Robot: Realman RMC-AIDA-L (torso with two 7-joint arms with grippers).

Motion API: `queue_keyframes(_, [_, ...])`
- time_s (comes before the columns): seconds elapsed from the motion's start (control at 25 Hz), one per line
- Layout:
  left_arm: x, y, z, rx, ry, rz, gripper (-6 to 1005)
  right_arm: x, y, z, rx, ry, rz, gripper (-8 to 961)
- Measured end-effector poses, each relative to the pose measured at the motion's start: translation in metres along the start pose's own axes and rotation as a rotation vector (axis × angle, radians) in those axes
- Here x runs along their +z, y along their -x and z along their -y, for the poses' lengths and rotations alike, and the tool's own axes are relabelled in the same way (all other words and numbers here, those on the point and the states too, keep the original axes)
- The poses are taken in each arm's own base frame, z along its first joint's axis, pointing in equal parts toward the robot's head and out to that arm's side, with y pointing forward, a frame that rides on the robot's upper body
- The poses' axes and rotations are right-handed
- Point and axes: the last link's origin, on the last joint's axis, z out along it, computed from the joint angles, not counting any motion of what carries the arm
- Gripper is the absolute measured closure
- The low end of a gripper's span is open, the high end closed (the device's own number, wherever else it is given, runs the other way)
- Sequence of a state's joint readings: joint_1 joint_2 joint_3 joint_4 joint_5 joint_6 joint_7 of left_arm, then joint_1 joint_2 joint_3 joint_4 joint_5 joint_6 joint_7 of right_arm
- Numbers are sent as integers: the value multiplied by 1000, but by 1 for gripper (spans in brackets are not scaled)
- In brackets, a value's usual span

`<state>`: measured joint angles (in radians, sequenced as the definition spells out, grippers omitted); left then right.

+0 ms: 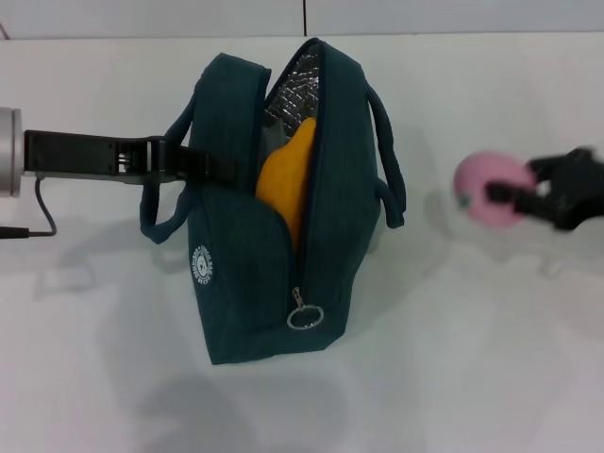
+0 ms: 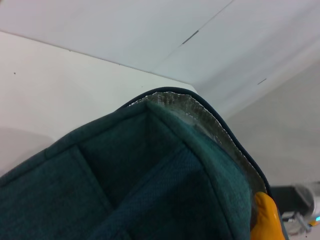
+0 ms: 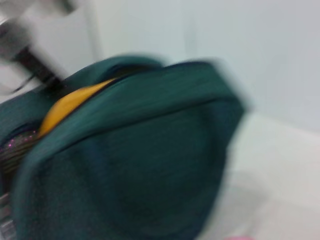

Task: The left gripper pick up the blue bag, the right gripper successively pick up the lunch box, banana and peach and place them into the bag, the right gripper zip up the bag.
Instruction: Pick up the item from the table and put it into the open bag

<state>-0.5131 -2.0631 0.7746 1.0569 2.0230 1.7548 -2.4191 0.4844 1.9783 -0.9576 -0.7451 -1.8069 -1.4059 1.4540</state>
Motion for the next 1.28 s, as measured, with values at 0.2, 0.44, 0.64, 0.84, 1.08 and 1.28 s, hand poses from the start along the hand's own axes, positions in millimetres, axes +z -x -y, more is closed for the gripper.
queue_keyframes(0.2, [0,0,0,1,0,0,964,-24,15,11,37,-75,159,716])
queue_keyframes(0.44, [3,-3,-2,6,7,2,964,-6,64,-12,-37,110,370,779])
queue_keyframes(0.64, [4,-4,-3,10,10,2,964,26,100,-29,-108,250,415,803])
queue_keyframes(0.84, [5,-3,-4,9,15,1,964,56,121,-33,-154,252,388,823])
queue_keyframes(1.08, [7,-4,-6,10,28,-7,964,88,127,-36,-199,232,308,865])
queue_keyframes(1.28, [8,-6,-8,13,45,-13,964,103,124,-38,-203,225,268,894])
